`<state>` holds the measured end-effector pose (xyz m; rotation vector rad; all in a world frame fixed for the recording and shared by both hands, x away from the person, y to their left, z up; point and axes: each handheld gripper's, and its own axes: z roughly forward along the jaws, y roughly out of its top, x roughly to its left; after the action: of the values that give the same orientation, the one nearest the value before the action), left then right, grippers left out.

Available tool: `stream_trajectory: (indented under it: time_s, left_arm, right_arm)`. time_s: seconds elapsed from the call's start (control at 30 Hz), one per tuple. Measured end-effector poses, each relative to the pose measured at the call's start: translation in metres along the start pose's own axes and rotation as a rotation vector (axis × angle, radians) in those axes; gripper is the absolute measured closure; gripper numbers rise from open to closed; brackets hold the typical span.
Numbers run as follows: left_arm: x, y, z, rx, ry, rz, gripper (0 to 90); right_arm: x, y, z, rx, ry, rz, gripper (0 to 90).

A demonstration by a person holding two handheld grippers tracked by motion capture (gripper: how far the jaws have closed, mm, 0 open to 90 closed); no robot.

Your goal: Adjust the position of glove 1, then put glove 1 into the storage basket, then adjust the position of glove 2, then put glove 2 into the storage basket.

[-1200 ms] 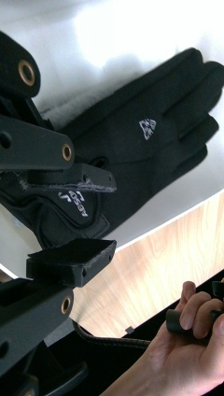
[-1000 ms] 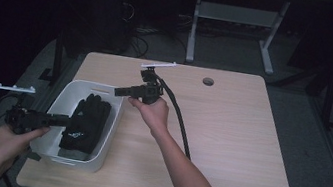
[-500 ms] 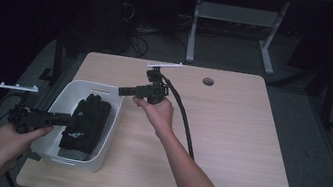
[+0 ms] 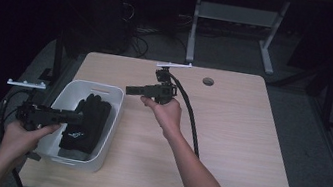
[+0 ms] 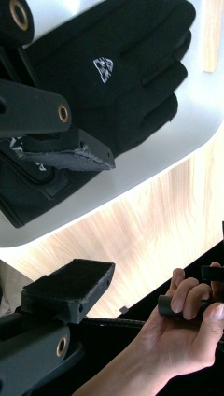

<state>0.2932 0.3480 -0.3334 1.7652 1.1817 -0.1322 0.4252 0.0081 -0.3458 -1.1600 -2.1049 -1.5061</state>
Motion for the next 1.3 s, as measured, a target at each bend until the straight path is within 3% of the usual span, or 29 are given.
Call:
stream_trajectory:
  time_s: [0.87, 1.3]
  left_arm:
    - [-0.018, 0.011, 0.02, 0.026, -0.01, 0.028, 38.4]
    - [-0.027, 0.016, 0.038, 0.049, -0.033, 0.045, 37.0]
  right_arm:
    - [-0.015, -0.007, -0.03, -0.024, -0.034, 0.02, 42.5]
    - [-0.026, -0.013, -0.056, -0.061, -0.051, 0.045, 41.5]
